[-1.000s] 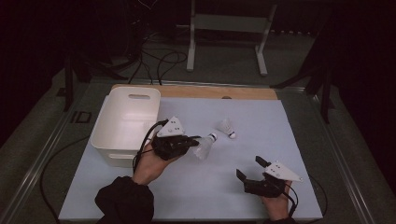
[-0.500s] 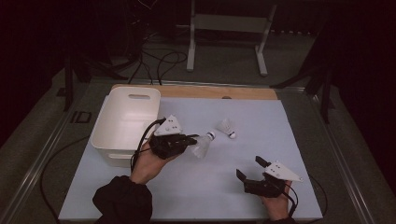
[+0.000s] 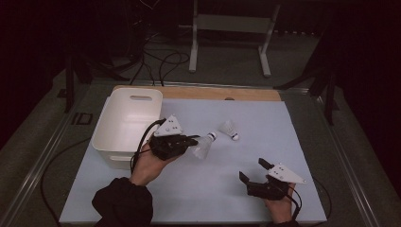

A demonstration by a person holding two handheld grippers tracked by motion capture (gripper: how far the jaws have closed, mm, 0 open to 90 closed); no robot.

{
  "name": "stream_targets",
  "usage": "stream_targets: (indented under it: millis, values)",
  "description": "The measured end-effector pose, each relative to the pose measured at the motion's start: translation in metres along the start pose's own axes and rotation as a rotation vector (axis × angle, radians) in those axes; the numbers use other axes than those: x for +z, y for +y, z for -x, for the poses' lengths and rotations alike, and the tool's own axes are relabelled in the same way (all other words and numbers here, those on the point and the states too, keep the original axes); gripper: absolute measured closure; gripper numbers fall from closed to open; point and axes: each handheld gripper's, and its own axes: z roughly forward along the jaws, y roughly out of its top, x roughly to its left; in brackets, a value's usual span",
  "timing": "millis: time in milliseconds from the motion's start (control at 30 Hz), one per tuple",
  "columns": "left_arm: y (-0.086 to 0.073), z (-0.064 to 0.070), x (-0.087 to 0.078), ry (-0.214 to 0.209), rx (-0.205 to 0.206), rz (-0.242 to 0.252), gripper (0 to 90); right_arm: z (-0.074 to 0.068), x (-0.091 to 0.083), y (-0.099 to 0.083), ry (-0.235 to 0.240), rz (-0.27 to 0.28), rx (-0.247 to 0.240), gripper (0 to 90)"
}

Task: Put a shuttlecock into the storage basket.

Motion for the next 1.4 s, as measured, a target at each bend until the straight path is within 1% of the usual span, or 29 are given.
stream_targets:
  millis: [633,733,800,1067,1167,1400]
  values:
    - [0.001,-0.004,-0.005,0.008,0.004,0.001,89.8,0.000,0.000,0.000,0.002,0.002,0.006,8.1]
    - [0.001,-0.005,-0.006,0.012,0.005,0.001,89.8,0.000,0.000,0.000,-0.004,0.002,0.007,8.1]
    - [0.001,-0.005,-0.007,0.016,0.003,0.000,89.8,0.000,0.000,0.000,0.003,0.003,0.008,8.1]
    - [0.001,-0.007,-0.008,0.022,0.001,0.002,89.8,0.001,0.000,0.000,-0.003,0.003,0.003,8.1]
    - [0.001,-0.008,-0.010,0.027,-0.005,0.008,89.8,0.000,0.000,0.000,0.001,0.004,0.005,8.1]
    - [0.000,-0.010,-0.011,0.031,-0.007,0.005,89.8,0.000,0.000,0.000,0.001,0.002,0.005,8.1]
